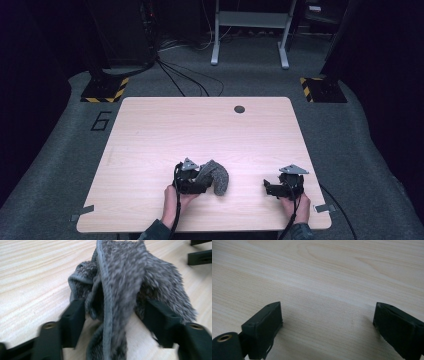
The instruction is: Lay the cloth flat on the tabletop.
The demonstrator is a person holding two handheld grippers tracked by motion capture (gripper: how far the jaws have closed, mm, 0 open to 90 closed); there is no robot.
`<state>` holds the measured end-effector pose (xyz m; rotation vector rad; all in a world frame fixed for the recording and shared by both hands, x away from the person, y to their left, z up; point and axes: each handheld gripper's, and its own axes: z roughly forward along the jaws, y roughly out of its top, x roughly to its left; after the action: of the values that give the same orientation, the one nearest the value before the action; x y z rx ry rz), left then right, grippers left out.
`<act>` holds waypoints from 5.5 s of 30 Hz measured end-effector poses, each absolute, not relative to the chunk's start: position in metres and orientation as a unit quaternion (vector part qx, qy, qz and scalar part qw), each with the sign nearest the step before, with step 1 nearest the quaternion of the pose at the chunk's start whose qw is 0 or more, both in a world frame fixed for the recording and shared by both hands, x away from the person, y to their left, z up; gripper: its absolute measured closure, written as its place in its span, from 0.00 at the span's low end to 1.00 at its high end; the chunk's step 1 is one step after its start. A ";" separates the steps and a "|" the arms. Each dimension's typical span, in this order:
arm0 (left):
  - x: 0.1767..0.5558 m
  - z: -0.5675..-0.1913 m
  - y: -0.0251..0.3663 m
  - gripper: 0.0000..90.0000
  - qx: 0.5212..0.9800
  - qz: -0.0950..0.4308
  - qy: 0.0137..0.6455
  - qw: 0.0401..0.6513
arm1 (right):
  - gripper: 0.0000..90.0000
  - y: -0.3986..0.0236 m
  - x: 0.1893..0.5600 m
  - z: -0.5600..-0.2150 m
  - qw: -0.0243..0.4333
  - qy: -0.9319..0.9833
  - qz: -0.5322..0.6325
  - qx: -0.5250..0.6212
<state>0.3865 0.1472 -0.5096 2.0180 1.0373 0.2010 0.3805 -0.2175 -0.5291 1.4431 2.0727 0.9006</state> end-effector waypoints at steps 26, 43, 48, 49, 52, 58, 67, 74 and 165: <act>0.360 -0.505 0.222 0.35 0.766 0.078 0.454 0.449 | 0.43 -0.150 0.371 -0.475 0.179 0.770 0.391 0.472; 0.358 -0.516 0.184 0.44 0.817 0.069 0.401 0.410 | 0.45 -0.081 0.353 -0.479 0.133 0.818 0.381 0.409; 0.359 -0.519 0.178 0.69 0.829 0.071 0.385 0.400 | 0.49 -0.068 0.353 -0.488 0.137 0.831 0.358 0.403; 0.359 -0.519 0.178 0.73 0.828 0.075 0.386 0.401 | 0.52 -0.066 0.353 -0.489 0.137 0.833 0.350 0.407; 0.360 -0.519 0.180 0.86 0.825 0.083 0.389 0.402 | 0.63 -0.064 0.355 -0.493 0.140 0.837 0.336 0.408; 0.359 -0.515 0.186 0.95 0.822 0.099 0.388 0.404 | 0.81 -0.076 0.357 -0.496 0.140 0.828 0.337 0.425; 0.360 -0.501 0.201 0.97 0.812 0.121 0.391 0.416 | 0.89 -0.103 0.360 -0.482 0.167 0.808 0.353 0.442; 0.360 -0.487 0.209 0.97 0.800 0.120 0.394 0.437 | 0.91 -0.108 0.359 -0.468 0.185 0.804 0.365 0.431; 0.398 -0.484 0.233 0.54 0.847 0.075 0.378 0.367 | 0.59 -0.095 0.391 -0.429 0.141 0.816 0.363 0.427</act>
<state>0.3979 0.2326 -0.4837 2.1758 0.9716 0.1915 0.3908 -0.0949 -0.4287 1.2343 2.3564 1.0480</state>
